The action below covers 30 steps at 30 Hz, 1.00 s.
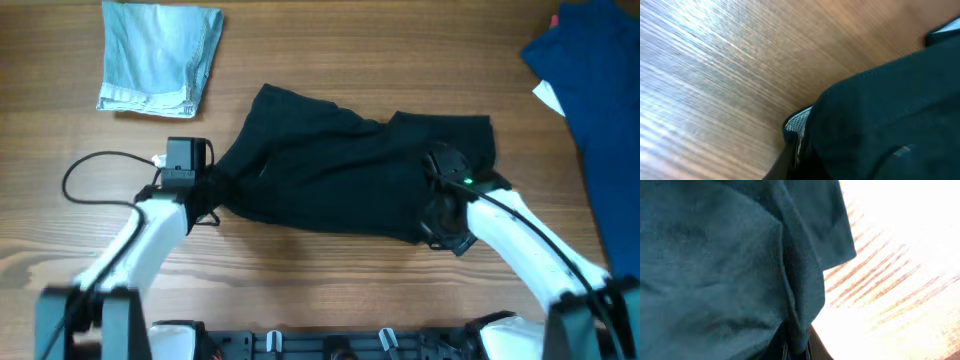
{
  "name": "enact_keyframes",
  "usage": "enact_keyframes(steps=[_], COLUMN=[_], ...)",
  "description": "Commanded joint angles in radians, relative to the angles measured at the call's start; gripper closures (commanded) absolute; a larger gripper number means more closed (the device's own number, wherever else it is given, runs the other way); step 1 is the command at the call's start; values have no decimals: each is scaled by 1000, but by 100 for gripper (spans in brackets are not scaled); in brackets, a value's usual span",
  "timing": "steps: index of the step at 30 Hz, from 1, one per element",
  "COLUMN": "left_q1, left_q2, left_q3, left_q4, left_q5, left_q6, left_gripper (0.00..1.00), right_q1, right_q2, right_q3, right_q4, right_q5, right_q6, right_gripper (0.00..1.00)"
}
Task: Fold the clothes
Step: 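Lift and stretch the trousers out between both grippers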
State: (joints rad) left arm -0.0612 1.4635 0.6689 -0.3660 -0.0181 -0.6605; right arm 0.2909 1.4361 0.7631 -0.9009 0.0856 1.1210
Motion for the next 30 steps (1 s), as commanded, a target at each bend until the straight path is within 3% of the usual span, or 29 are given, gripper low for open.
enact_keyframes(steps=[1, 8, 11, 16, 20, 25, 30], left_q1=[0, 0, 0, 0, 0, 0, 0], left_q2=[-250, -826, -982, -985, -974, -951, -938], left_q3=[48, 69, 200, 538, 686, 700, 700], left_q4=[-79, -262, -373, -506, -534, -491, -399], left_q5=[-9, -4, 6, 29, 43, 221, 330], left_q6=[2, 1, 1, 37, 54, 26, -3], left_gripper=[96, 96, 96, 96, 96, 96, 96], right_q1=[-5, -5, -4, -4, -4, -4, -4], right_q2=[-154, -396, -428, -427, -428, -428, -428], right_q3=[109, 344, 521, 827, 1041, 1237, 1318], right_q4=[-55, -239, -335, -496, -610, -687, -705], right_q5=[74, 76, 75, 144, 159, 184, 229], right_q6=[-30, -127, -180, -229, -236, -262, -262], right_gripper=[96, 96, 96, 96, 96, 96, 96])
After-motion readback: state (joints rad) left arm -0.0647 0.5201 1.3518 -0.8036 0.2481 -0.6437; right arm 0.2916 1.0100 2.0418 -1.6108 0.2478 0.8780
